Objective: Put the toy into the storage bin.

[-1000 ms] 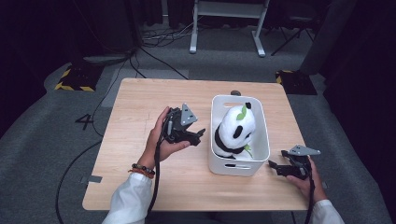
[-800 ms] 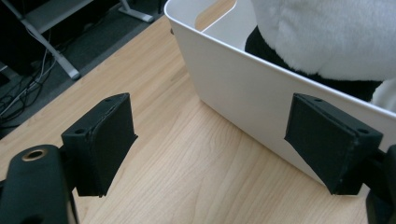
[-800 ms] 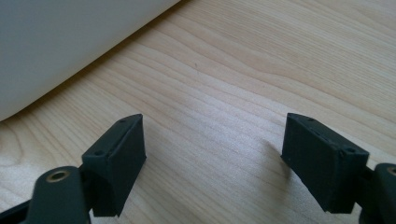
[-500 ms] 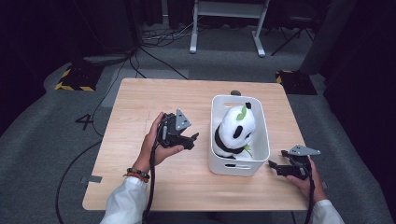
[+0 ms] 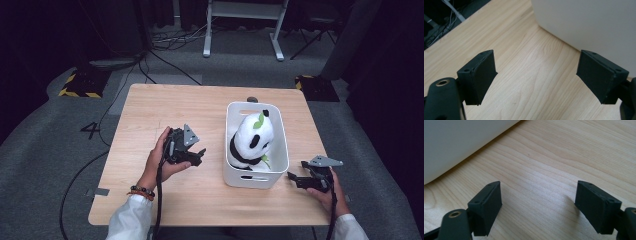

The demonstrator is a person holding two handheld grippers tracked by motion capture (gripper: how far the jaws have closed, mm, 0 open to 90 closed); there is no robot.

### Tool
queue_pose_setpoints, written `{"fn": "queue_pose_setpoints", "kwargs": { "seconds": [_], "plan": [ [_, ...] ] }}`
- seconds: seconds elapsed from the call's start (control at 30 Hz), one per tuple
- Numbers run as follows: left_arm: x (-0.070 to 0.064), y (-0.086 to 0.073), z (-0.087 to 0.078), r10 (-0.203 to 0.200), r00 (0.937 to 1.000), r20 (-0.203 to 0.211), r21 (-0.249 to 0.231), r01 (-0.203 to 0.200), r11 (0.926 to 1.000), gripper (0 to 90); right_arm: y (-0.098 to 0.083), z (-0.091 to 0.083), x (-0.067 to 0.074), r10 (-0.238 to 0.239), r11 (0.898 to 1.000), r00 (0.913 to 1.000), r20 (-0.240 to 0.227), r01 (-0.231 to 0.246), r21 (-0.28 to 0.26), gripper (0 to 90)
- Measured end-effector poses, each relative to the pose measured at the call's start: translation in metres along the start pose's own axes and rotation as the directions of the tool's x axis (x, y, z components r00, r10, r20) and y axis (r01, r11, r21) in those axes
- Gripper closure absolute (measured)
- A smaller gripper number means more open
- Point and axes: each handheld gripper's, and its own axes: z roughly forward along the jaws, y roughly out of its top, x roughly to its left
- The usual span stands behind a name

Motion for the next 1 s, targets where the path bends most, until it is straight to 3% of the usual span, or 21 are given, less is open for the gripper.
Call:
{"fn": "queue_pose_setpoints", "kwargs": {
  "seconds": [1.0],
  "plan": [
    [0.002, -0.060, 0.015, -0.050, 0.9987, -0.003, 0.120, 0.050, 0.9915, 15.9, 0.000, 0.000, 0.000, 0.000, 1.000, 1.0000, 0.001, 0.000, 0.000, 21.2]
  ]
}}
